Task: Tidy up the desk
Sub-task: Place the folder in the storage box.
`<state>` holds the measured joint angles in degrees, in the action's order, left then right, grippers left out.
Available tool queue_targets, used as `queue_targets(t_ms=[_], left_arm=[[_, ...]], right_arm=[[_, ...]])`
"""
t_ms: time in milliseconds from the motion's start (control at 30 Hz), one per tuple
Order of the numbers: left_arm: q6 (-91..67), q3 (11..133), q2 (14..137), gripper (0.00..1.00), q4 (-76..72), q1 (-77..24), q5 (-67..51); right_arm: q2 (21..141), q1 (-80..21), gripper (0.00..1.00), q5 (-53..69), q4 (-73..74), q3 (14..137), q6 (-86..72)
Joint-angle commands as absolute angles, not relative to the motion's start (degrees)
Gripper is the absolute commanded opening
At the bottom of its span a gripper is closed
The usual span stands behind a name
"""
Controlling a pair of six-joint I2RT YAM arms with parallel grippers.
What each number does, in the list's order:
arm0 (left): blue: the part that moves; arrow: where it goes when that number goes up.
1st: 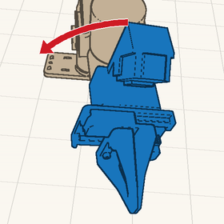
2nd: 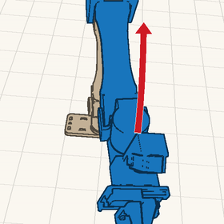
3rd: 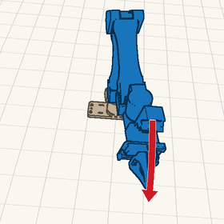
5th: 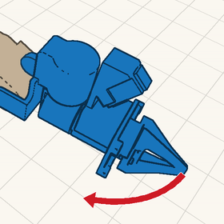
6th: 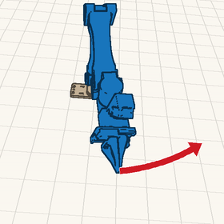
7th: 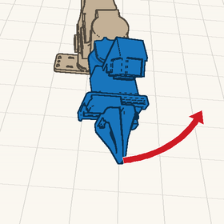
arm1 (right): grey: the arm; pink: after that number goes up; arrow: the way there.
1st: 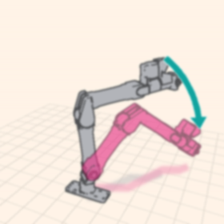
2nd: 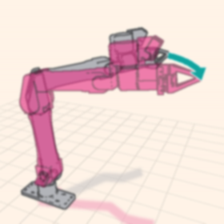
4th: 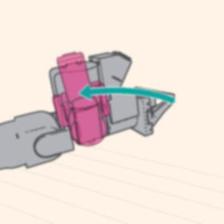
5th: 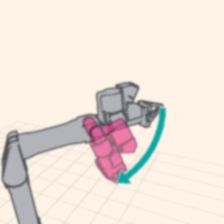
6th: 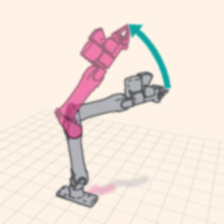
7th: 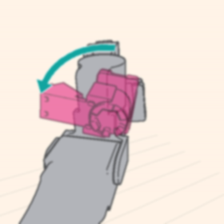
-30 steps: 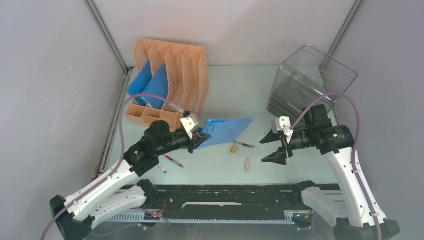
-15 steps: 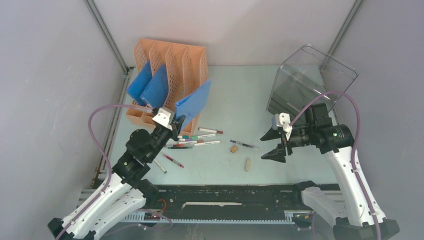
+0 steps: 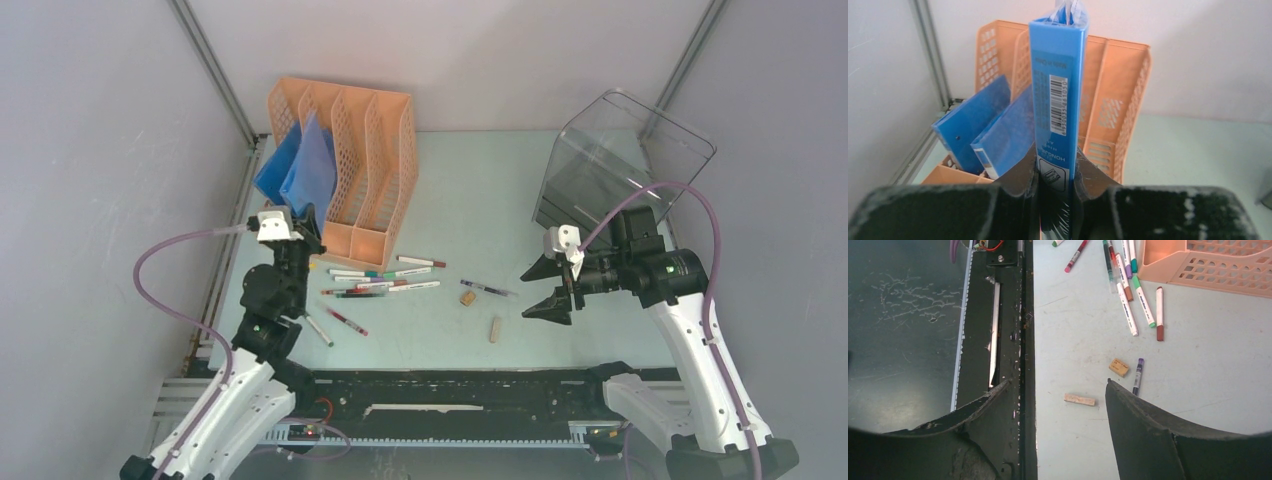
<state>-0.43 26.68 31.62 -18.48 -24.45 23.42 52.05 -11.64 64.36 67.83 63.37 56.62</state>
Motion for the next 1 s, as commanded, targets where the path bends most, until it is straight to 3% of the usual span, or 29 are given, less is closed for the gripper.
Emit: queue_targets(t_ms=[0,967], left_arm=[[-5.00,26.46,35.59,0.00,-28.79,-19.46,22.18],[-6.75,34.29,70.39,0.00,-52.11,-10.60,3.29]], right_arm=[[51.24,-11.43,0.75,64.60,66.29,63.86,55.90],[51.37,-12.30,0.75,63.99,65.62,63.42,55.57]])
